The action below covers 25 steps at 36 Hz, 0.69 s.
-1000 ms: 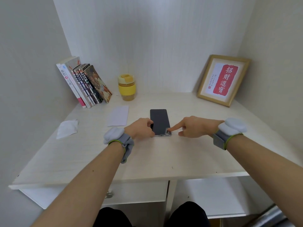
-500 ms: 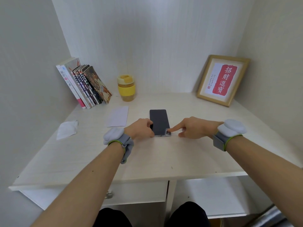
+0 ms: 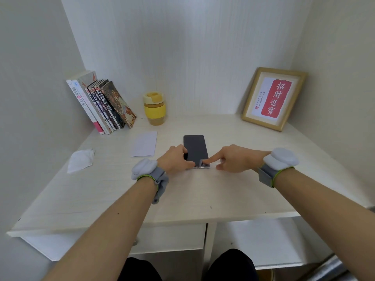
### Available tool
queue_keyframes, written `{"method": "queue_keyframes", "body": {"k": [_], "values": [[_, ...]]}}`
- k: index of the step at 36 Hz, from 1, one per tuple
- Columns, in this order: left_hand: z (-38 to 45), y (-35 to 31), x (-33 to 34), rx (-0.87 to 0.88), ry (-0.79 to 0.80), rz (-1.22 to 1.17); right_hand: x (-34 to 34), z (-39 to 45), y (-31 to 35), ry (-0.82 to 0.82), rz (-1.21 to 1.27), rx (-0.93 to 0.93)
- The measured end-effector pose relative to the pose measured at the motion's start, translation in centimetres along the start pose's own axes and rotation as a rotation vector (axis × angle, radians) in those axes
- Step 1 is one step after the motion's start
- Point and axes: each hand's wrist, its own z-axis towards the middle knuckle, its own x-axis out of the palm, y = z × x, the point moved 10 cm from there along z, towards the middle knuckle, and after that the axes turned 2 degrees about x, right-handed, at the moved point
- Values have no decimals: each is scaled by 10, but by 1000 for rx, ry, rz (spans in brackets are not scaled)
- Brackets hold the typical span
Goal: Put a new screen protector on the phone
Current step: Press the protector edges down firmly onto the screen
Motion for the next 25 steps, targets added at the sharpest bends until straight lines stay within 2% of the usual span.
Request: {"method": "queue_keyframes", "body": {"k": [25], "values": [[-3, -9, 3, -13, -21, 51, -1, -7, -13, 8, 30, 25]]}}
